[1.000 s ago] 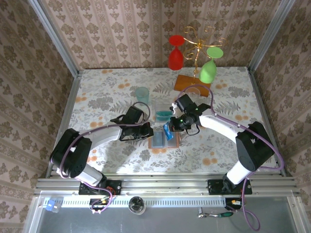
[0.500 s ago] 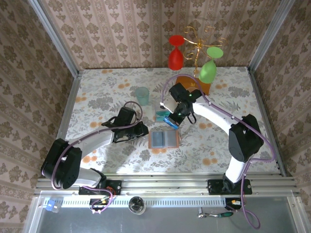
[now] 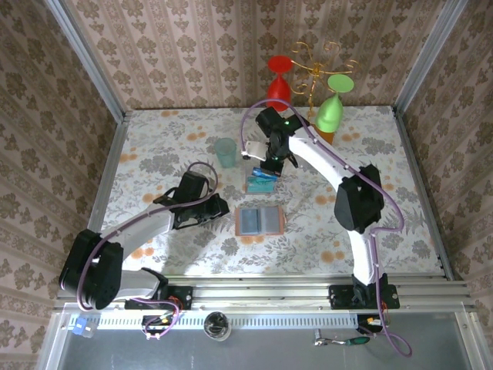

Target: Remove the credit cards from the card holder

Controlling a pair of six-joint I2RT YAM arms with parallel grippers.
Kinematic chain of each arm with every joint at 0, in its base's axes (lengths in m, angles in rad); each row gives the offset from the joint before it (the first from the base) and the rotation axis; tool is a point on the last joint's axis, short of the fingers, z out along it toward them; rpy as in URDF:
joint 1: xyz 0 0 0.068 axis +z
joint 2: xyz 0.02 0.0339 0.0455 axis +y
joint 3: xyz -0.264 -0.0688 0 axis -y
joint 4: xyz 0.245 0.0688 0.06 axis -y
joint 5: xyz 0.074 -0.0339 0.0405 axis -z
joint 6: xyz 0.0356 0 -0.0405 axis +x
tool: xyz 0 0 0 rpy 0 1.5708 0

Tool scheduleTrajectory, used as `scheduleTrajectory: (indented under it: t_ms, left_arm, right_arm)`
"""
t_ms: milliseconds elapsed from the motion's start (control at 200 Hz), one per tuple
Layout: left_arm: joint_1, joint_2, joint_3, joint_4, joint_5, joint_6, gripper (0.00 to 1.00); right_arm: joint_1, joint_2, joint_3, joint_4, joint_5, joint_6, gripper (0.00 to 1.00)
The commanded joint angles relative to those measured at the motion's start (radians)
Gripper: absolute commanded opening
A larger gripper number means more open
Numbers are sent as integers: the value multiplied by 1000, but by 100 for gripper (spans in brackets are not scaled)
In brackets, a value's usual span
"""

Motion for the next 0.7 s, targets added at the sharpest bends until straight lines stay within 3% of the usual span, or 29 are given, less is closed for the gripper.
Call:
scheduleTrajectory:
  t_ms: [0, 365, 695]
  left_arm:
    - [15, -20, -18, -27, -7, 10, 12]
    - [52, -24, -9, -72, 4, 25, 12]
    - [99, -17, -10, -92, 19, 38, 13]
  right_arm:
    - [-18, 72, 126, -132, -12, -80, 0]
    - [-36, 304, 477, -280, -58, -147, 0]
    - [-37, 380, 525, -294, -79, -191, 0]
